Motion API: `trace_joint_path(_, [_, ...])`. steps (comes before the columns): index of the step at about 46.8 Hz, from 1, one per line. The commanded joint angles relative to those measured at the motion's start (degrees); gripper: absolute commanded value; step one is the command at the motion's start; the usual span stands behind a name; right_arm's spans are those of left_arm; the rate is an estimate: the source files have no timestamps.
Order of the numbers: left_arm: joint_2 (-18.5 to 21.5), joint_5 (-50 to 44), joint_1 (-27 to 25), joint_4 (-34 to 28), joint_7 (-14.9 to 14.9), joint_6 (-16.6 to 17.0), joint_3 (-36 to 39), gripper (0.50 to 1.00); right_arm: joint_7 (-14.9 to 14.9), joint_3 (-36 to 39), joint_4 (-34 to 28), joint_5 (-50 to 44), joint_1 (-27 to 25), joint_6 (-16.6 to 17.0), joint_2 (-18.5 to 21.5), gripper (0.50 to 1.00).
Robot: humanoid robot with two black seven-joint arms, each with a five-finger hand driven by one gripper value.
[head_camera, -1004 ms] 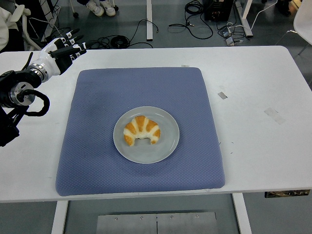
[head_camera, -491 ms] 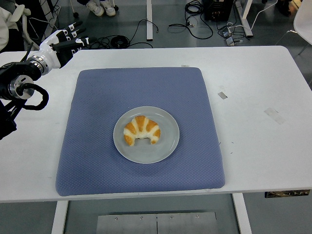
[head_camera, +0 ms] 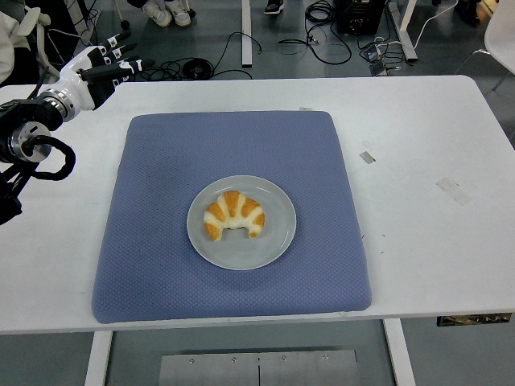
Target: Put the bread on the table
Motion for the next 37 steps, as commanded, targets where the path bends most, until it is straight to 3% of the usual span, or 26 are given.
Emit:
trace_joint_path(1, [0.07, 1.03, -0.66, -0.25, 0.01, 0.49, 0.47, 0.993, 0.0, 0.0, -0.01, 0.0, 0.0, 0.01, 0.0, 1.0])
trace_joint_path(14, [3.4, 13.78, -3.03, -4.46, 0.89, 1.54, 2.84, 0.993, 0.0, 0.0, -0.01, 0.0, 0.0, 0.01, 0.0, 1.0])
trace_joint_path(21, [9.2, 15.45, -5.05, -15.52, 1.24, 2.07, 10.12, 0.993, 0.0, 0.0, -0.01, 0.0, 0.0, 0.01, 0.0, 1.0])
trace_joint_path(27, [12.37, 18.96, -7.08, -22.83, 2.11, 6.55, 14.18, 0.993, 0.0, 0.0, -0.01, 0.0, 0.0, 0.01, 0.0, 1.0])
trace_joint_path(32, [12.55, 20.64, -8.48, -24.24, 4.75, 7.78, 15.32, 0.992, 0.0, 0.0, -0.01, 0.0, 0.0, 0.01, 0.0, 1.0])
trace_joint_path(37, [13.43, 23.79, -10.06, -28.28, 10.28, 7.87, 17.87, 0.99, 0.0, 0.0, 0.08, 0.0, 0.0, 0.01, 0.0, 1.0])
